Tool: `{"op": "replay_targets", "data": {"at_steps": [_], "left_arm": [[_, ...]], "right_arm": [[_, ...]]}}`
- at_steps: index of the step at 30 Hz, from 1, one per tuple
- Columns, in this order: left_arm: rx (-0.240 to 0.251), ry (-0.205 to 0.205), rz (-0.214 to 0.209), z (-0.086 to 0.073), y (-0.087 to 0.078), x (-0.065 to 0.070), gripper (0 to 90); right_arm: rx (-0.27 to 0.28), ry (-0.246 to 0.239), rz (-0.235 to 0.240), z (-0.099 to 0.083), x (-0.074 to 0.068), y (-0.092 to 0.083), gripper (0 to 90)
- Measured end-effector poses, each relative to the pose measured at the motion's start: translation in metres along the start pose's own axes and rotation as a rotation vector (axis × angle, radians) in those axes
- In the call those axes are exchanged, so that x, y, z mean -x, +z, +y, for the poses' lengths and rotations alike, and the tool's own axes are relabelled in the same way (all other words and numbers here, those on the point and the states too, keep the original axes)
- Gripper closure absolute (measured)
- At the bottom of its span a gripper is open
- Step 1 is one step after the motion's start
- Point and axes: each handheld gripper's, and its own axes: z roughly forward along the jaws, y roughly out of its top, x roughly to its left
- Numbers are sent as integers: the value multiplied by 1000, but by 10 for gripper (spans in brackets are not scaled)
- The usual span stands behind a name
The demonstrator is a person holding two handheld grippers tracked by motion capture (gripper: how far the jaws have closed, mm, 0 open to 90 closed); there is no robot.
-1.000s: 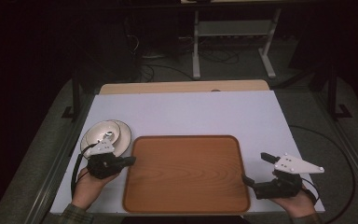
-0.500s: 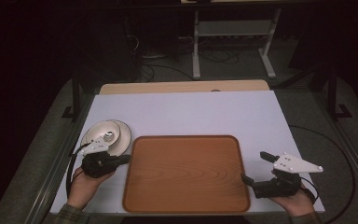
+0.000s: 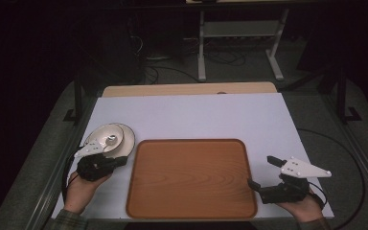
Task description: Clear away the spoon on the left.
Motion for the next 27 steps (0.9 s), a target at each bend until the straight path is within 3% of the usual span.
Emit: {"op": "replay_targets", "data": {"at_steps": [27], "left_arm": [[50,-47,76,-8,-28,-20,893]], "right_arm": [[-13,-9,-6,-1,1,3,0]]}}
